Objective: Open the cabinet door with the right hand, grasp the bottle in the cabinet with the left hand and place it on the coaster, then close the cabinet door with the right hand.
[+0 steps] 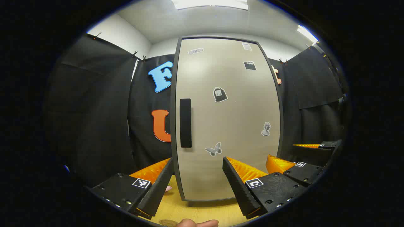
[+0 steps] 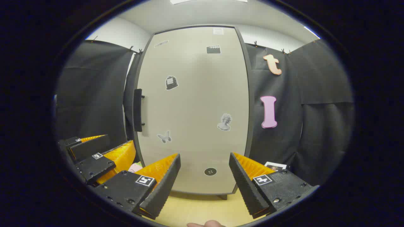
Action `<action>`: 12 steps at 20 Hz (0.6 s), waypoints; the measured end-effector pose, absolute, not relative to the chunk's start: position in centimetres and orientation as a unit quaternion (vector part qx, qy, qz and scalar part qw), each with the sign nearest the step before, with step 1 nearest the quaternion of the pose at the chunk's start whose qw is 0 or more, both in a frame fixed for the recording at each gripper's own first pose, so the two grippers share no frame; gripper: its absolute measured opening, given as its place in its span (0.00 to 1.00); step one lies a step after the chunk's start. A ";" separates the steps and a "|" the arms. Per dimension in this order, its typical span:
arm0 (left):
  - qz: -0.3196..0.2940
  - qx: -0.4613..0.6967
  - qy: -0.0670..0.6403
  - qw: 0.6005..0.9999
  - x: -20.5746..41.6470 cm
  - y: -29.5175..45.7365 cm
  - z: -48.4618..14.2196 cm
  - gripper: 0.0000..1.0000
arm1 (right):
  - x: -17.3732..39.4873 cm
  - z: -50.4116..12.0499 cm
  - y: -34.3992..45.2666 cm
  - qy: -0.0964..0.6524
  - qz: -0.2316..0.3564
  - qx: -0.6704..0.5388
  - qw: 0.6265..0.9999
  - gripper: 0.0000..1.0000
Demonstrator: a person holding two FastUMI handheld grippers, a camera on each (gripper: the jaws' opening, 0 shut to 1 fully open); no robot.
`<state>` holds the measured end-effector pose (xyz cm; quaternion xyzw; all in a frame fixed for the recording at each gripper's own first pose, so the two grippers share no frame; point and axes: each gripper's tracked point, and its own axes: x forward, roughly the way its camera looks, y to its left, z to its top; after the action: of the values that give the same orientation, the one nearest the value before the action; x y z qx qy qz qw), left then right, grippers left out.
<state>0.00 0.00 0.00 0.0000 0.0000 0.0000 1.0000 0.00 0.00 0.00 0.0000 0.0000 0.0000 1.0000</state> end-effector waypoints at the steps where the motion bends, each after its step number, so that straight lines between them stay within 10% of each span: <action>1: -0.003 0.002 0.003 1.000 0.1 -0.2 -0.2 0.94 | -0.1 0.0 0.1 0.001 0.002 0.001 1.000 0.99; 12: -0.003 -0.006 0.021 1.000 -0.4 -0.6 -1.0 0.94 | -0.3 -0.1 0.0 0.004 0.004 0.003 1.000 0.98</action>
<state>-0.36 -0.58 -1.02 -0.0065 0.0212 -0.0033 0.9997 -0.30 0.01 -0.09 0.0025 0.0042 0.0044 1.0000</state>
